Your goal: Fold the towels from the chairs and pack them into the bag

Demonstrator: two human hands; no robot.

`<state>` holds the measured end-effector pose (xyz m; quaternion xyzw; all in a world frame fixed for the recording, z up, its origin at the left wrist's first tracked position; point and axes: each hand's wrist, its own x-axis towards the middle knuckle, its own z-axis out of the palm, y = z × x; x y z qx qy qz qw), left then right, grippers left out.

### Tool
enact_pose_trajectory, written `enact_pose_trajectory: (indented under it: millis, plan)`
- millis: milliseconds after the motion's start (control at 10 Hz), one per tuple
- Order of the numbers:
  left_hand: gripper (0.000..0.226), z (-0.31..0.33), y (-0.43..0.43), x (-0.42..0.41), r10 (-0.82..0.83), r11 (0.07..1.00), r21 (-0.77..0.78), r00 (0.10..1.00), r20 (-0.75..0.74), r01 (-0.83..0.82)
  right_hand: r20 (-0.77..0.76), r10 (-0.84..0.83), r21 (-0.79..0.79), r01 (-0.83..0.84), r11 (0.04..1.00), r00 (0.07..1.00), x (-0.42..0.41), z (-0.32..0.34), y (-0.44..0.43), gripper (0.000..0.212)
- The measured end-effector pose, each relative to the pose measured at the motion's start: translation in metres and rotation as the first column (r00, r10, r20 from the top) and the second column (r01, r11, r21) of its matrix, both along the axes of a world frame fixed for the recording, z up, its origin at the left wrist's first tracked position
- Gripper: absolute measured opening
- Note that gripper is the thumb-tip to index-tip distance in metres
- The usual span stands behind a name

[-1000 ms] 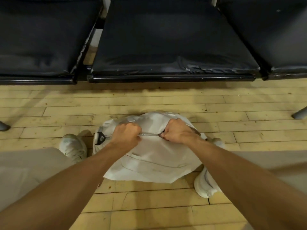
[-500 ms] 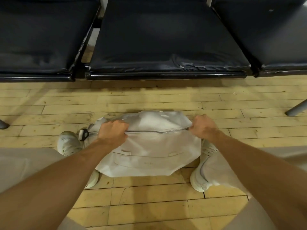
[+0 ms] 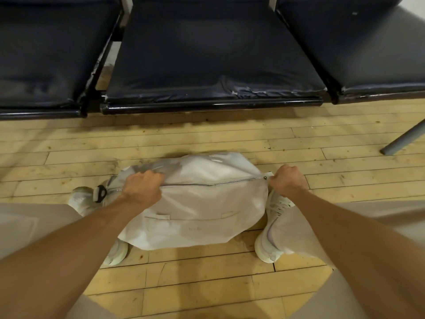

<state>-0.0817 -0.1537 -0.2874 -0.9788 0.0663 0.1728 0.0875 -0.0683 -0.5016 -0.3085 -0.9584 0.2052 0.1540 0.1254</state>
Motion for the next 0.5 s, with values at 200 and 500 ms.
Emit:
enact_pose_trajectory:
  millis: [200, 500]
  plan:
    - [0.019, 0.013, -0.003, 0.0, 0.035, 0.997, -0.063, 0.994, -0.103, -0.042, -0.001, 0.023, -0.065, -0.023, 0.998, 1.0, -0.01, 0.002, 0.011, 0.028]
    - [0.012, 0.096, -0.012, 0.014, 0.054, 0.806, -0.59, 0.999, -0.006, -0.047, 0.052, 0.452, 0.126, -0.455, 0.882, 0.89, -0.01, 0.074, 0.07, 0.023]
